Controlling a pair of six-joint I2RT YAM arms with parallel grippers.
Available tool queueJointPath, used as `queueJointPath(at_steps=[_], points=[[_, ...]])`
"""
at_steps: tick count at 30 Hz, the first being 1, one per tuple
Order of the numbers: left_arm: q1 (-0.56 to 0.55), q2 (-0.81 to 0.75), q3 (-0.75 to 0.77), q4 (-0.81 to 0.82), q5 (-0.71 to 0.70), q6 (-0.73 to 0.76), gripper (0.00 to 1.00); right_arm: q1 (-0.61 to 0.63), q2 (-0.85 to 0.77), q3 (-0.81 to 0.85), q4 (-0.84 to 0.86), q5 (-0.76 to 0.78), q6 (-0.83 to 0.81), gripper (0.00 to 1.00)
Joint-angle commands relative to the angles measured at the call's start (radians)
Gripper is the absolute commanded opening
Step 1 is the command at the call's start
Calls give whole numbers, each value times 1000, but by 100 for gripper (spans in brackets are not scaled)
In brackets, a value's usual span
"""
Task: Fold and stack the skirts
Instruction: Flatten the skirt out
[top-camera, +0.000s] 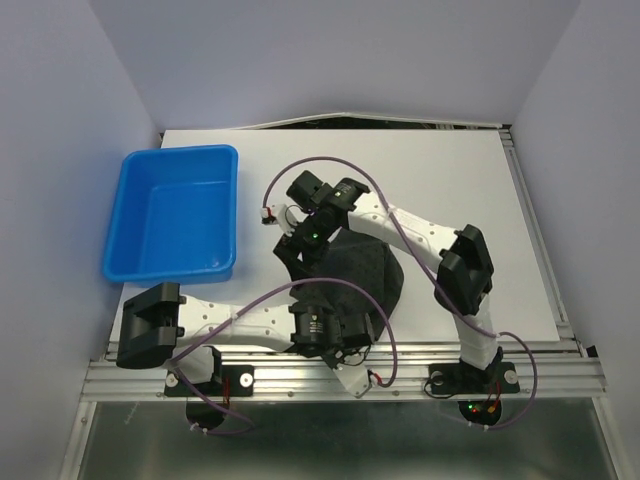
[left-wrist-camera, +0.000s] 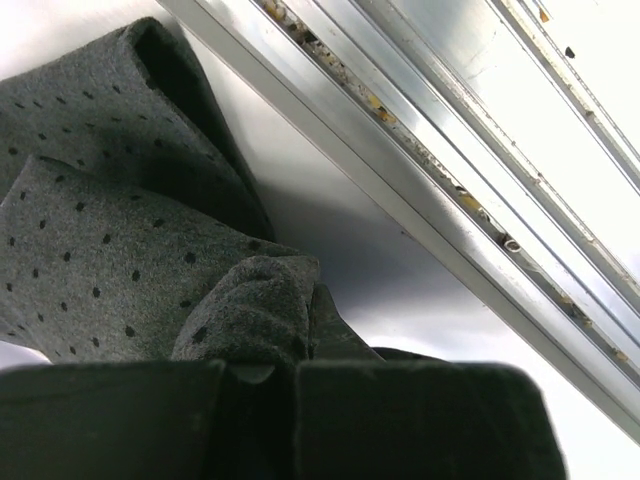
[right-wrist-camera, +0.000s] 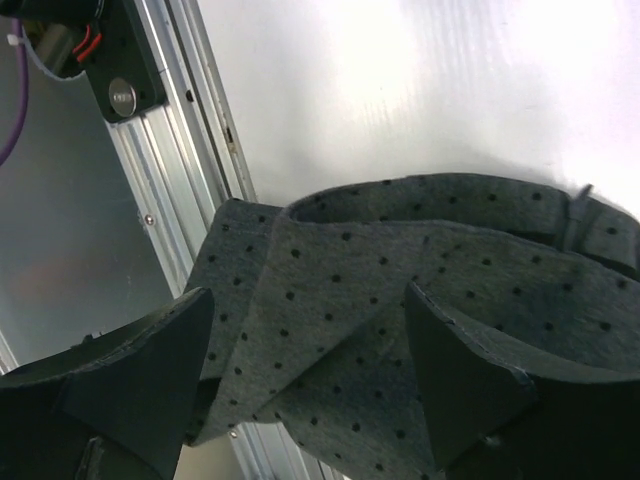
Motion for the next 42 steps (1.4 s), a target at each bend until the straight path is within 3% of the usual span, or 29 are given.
queueJointPath(at_steps=[1, 12, 16, 19, 20, 23, 26, 31, 36, 42], points=[[-15, 11, 42, -29, 22, 22, 0, 27, 46, -6, -10, 26, 15, 81], [-31, 32, 49, -33, 30, 24, 0, 121, 117, 5, -5, 81, 41, 75], [-31, 35, 52, -34, 32, 19, 0, 121, 123, 9, 1, 129, 52, 58], [-31, 34, 52, -29, 29, 9, 0, 121, 114, 17, 13, 173, 59, 23], [-31, 31, 54, -28, 24, -3, 0, 121, 105, 19, 19, 186, 67, 4], [-31, 21, 51, -28, 6, -46, 0, 94, 71, 23, 36, 236, 90, 1], [-31, -2, 34, -29, -7, -86, 0, -44, 32, 45, 57, 198, 137, 1], [0, -37, 3, -6, -62, -180, 0, -380, -64, 69, 79, 30, 191, 1], [176, -48, 83, 63, -87, -310, 0, -633, -216, 5, 107, -93, 240, 1], [357, -14, 199, 127, 36, -424, 4, -865, -426, -316, 183, -61, 263, 1]])
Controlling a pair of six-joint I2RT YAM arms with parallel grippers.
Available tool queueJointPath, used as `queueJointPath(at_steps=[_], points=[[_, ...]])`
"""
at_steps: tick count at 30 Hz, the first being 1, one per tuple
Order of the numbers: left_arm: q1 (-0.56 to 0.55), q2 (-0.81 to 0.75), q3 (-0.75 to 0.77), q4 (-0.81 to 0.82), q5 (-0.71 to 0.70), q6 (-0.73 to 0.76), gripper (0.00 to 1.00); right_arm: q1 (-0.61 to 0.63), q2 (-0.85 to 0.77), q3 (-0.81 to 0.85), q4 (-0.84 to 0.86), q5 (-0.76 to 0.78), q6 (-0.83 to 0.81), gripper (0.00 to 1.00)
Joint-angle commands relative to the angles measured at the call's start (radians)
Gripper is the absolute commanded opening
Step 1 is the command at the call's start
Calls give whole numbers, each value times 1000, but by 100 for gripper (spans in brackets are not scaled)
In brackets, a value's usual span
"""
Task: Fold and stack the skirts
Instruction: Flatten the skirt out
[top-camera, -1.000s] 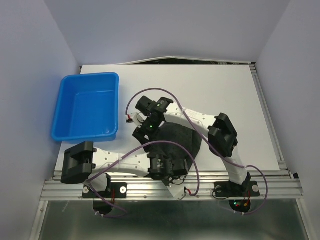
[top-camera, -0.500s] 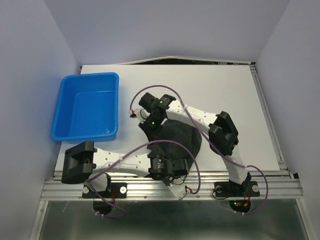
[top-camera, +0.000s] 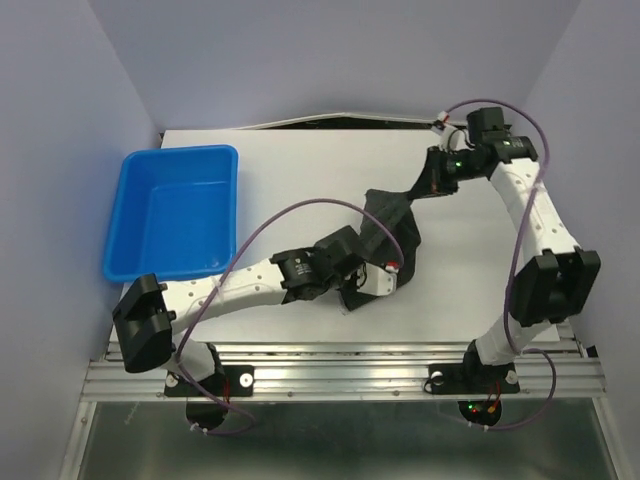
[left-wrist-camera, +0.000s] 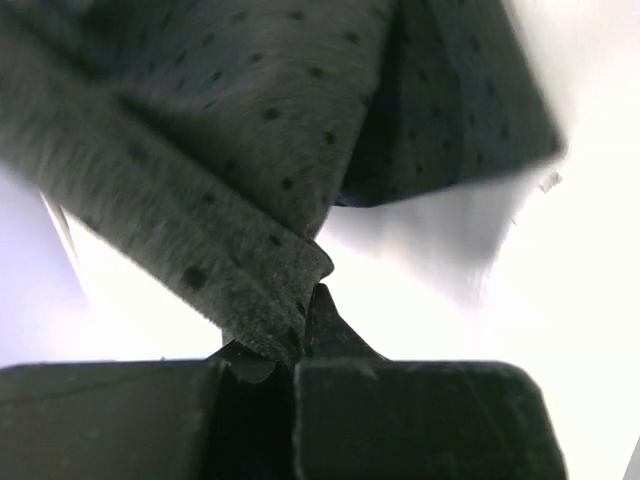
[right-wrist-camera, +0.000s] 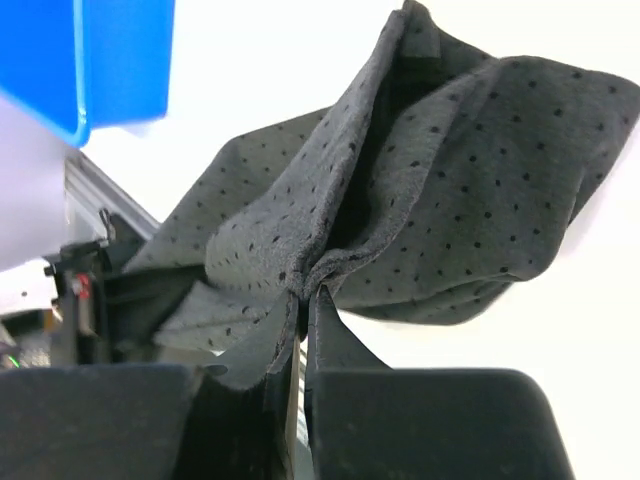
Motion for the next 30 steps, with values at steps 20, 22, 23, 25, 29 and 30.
queueJointPath(at_steps=[20, 22, 23, 25, 29, 30], points=[[416, 81, -16, 113, 600, -268, 38, -159, -298, -427, 316, 62, 139, 1], [425, 82, -52, 141, 603, -275, 38, -159, -291, -423, 328, 42, 148, 1], [428, 81, -61, 153, 605, -278, 38, -159, -287, -418, 336, 42, 152, 1], [439, 65, -95, 198, 602, -295, 39, -159, -275, -401, 336, 45, 156, 1], [450, 44, -150, 235, 594, -292, 40, -159, -262, -386, 339, 51, 168, 1], [450, 42, -171, 247, 589, -291, 40, -159, -258, -384, 342, 51, 170, 1]])
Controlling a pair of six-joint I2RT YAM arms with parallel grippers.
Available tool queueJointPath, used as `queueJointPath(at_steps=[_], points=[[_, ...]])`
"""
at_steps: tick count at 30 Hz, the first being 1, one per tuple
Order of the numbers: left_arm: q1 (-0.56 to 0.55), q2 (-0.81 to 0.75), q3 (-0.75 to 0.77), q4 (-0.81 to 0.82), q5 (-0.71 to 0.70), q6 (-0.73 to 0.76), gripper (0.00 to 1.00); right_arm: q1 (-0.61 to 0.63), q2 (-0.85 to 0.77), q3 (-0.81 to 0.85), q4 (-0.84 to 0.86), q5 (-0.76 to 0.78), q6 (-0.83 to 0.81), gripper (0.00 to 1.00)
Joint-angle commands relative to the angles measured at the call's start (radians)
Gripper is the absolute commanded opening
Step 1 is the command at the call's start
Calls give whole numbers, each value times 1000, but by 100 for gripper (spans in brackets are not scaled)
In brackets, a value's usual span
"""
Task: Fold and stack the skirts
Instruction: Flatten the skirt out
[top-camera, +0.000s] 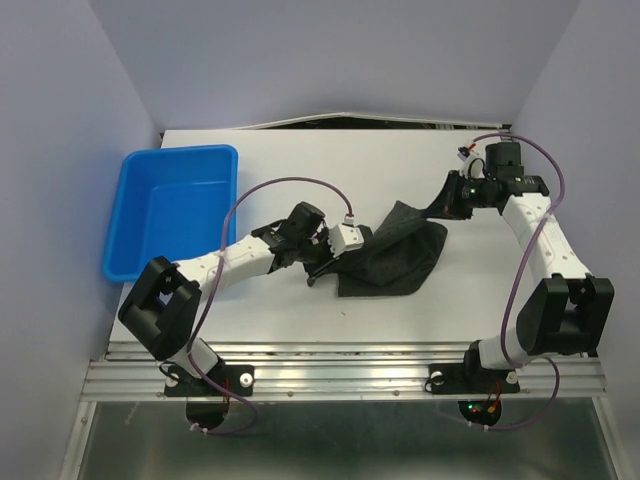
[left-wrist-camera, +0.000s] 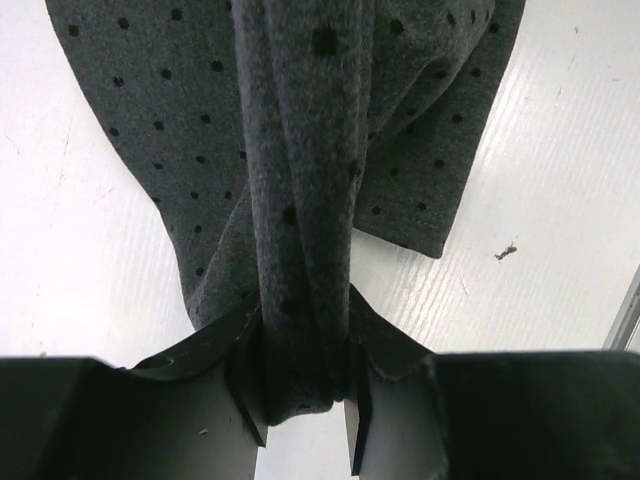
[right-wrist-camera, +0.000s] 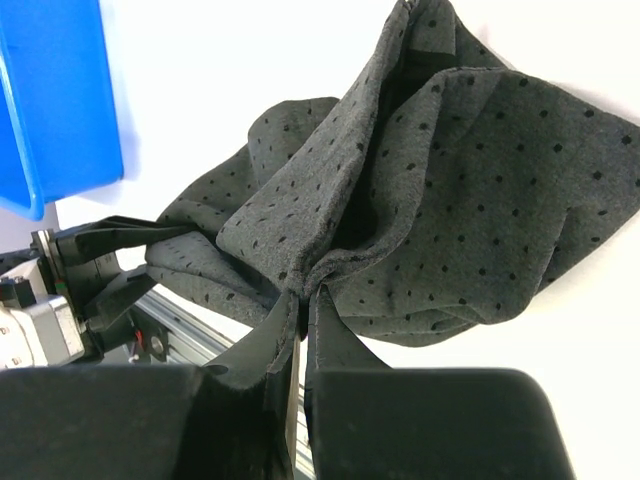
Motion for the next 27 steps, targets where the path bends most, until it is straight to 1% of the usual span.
queueJointPath(at_steps=[1, 5, 6, 7, 10, 14, 20, 27], points=[[13, -58, -65, 34, -11, -15, 40, -8, 6, 70, 76, 13, 17, 1], [18, -66, -121, 78, -42, -26, 40, -8, 14, 88, 79, 16, 29, 1], [16, -68, -142, 86, -45, -27, 57, -8, 14, 91, 80, 16, 30, 1], [18, -68, -153, 98, -51, -27, 60, -8, 14, 93, 82, 15, 35, 1], [19, -60, -185, 127, -69, -41, 61, -8, 14, 99, 88, 16, 40, 1], [24, -55, -204, 167, -131, -63, 61, -8, 18, 104, 93, 16, 50, 1], [28, -52, -224, 175, -235, -74, 61, -8, 15, 107, 94, 30, 54, 1], [29, -54, -239, 167, -274, -72, 60, -8, 4, 105, 96, 31, 63, 1]])
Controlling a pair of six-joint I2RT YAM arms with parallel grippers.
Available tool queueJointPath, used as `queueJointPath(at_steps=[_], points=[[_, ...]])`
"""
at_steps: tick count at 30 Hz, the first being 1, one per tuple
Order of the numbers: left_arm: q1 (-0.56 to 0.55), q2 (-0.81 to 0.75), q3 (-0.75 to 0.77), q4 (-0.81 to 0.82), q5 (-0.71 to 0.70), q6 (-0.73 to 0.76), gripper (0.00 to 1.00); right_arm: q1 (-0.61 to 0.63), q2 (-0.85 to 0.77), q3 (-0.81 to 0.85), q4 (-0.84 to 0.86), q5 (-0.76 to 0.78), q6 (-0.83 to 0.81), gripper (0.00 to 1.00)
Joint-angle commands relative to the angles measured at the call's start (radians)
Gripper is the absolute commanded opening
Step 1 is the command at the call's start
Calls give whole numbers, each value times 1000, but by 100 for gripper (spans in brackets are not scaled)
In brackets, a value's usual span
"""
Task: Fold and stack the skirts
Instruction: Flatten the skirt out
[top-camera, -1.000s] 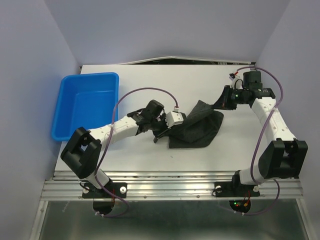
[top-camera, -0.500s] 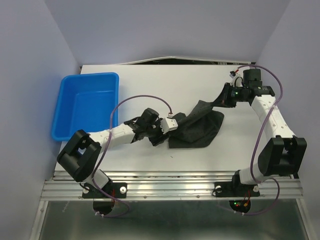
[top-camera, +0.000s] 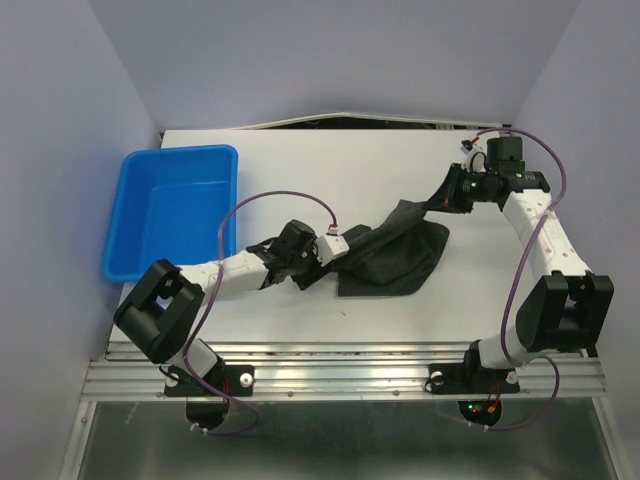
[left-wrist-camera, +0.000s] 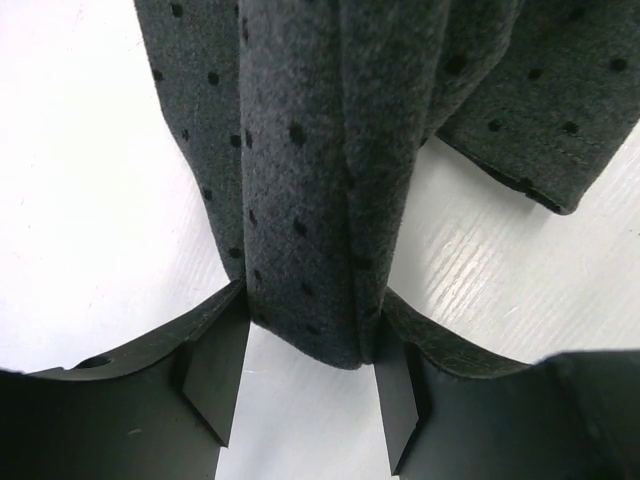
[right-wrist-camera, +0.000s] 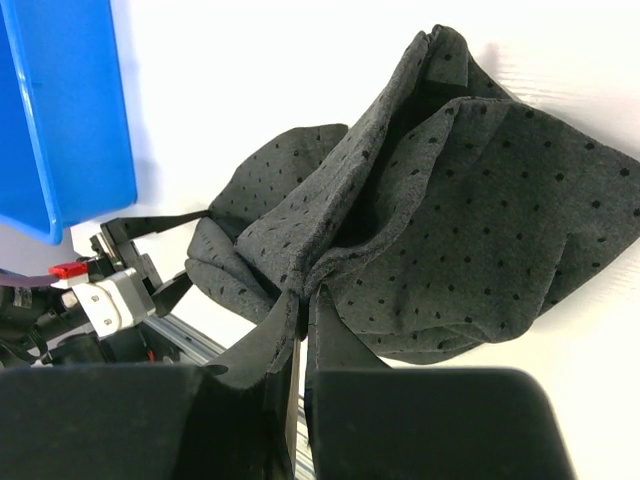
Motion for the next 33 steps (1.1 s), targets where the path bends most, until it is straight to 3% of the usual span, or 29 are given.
queueJointPath(at_steps=[1, 8, 11, 13, 14, 15, 17, 23, 28, 33], points=[[10, -9, -12, -29, -59, -14, 59, -8, -21, 68, 64, 22, 10, 1], [27, -18, 2, -76, -24, -34, 52, -8, -39, 80, 64, 35, 2, 1], [27, -24, 5, -84, -13, -32, 42, -8, -38, 83, 66, 28, 5, 1], [29, -30, 10, -95, 13, -27, 30, -8, -41, 88, 67, 27, 2, 1], [29, -39, 10, -92, 29, -26, 16, -8, -43, 86, 67, 19, 5, 1], [30, -44, 11, -86, 38, -24, 8, -8, -44, 86, 70, 15, 4, 1], [30, -50, 34, -84, 33, -23, 0, -8, -47, 92, 72, 5, -5, 1], [65, -99, 170, -142, -26, 17, 0, -21, -55, 181, 69, 54, -60, 1], [179, -116, 411, -217, -74, 52, 0, -97, -50, 310, 67, 87, -100, 1], [205, -113, 638, -264, -221, 170, 0, -197, -30, 443, 70, 119, -71, 1]])
